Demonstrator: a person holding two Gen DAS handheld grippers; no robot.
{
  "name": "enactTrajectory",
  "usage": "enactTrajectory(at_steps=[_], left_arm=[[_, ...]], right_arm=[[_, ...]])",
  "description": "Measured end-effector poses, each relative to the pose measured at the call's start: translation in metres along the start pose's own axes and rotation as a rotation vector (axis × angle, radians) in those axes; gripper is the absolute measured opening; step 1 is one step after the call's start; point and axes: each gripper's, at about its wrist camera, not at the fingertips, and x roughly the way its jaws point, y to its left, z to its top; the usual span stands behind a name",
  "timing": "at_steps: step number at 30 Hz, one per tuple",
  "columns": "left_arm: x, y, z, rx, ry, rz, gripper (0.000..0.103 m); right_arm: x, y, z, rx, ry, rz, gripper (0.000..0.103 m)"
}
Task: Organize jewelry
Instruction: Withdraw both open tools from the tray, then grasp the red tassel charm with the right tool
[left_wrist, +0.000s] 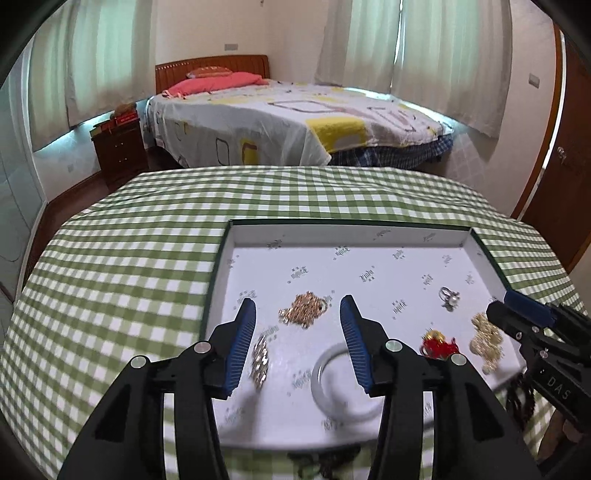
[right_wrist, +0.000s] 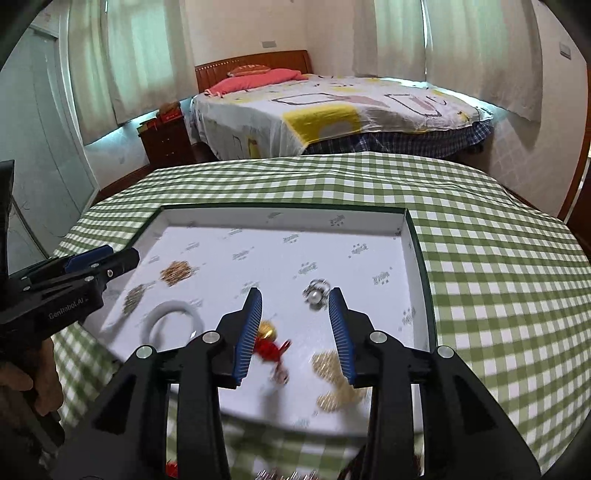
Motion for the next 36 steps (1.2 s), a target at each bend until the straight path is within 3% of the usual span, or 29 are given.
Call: enactTrajectory(at_steps=[6, 12, 29, 36], left_arm=[[-0.029, 0.004, -0.023, 0.013, -0.028, 0.031, 0.047], [-0.046, 0.011, -0.052, 0.0, -0.001, 0.053, 0.047], [-0.069, 0.039, -0.108, -0.049, 0.067, 0.108, 0.047], [-0.067, 0.037, -0.11, -0.044, 0.075, 0.101, 0.047]], right_arm=[[-0.023, 0.015, -0.023, -0.003, 0.014, 0.028, 0.037], [-0.039, 0.03, -0.055, -0.018, 0.051, 0.051, 0.037], [-0.031, 0.064, -0.094, -0.061, 0.137, 0.121, 0.035], [-0.022, 0.063, -0.098, -0.059, 0.17, 0.132, 0.022]])
